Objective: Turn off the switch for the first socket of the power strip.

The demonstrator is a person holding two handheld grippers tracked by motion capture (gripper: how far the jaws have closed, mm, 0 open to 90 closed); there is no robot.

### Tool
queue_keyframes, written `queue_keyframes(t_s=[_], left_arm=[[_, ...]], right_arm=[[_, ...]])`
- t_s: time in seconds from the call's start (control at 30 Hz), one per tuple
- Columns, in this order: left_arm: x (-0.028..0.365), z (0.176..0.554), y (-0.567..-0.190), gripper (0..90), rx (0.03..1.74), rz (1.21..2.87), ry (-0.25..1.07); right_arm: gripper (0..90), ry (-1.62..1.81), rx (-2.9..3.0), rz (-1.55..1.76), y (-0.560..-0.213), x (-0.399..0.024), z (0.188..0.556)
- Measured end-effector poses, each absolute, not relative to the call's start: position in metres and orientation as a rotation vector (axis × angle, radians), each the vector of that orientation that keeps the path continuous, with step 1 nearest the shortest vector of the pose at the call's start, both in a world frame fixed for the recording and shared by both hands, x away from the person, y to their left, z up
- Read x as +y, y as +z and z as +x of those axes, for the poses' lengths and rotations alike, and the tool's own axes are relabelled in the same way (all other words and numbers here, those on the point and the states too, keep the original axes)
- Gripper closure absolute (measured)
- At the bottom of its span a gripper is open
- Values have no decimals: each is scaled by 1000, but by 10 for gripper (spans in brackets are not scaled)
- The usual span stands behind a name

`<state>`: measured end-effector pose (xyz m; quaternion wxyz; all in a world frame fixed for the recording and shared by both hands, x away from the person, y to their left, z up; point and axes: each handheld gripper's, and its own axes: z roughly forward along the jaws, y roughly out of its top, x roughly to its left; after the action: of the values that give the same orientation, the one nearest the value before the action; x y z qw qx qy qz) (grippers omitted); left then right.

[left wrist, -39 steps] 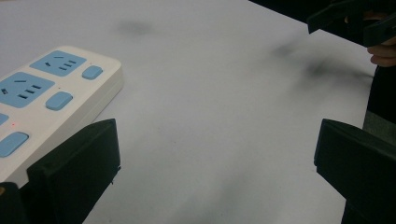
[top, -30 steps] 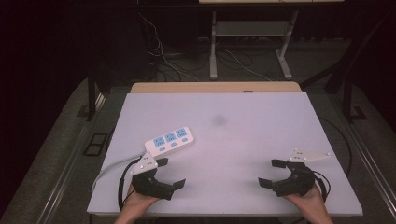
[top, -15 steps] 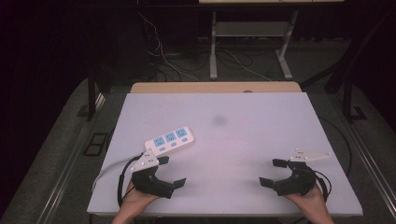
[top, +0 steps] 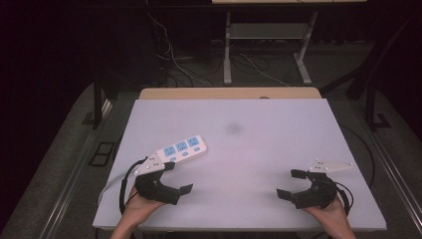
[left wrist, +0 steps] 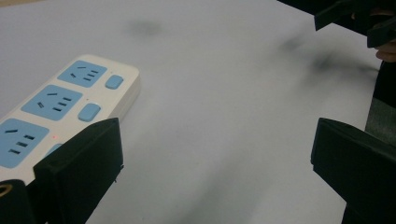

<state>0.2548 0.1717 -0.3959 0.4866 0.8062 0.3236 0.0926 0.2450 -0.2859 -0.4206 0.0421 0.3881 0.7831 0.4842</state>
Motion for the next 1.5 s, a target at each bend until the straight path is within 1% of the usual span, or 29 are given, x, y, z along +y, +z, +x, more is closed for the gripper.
queue_keyframes(t_s=[0.4,0.83,1.5], left_arm=[[185,265,-385,6,812,1996,251],[188,279,-373,6,804,2043,253],[200,299,-358,13,834,2057,257]], right_arm=[[4,1476,2396,1195,-421,-286,245],[4,1474,2401,1193,-422,-286,245],[4,1469,2410,1193,-423,-285,245]])
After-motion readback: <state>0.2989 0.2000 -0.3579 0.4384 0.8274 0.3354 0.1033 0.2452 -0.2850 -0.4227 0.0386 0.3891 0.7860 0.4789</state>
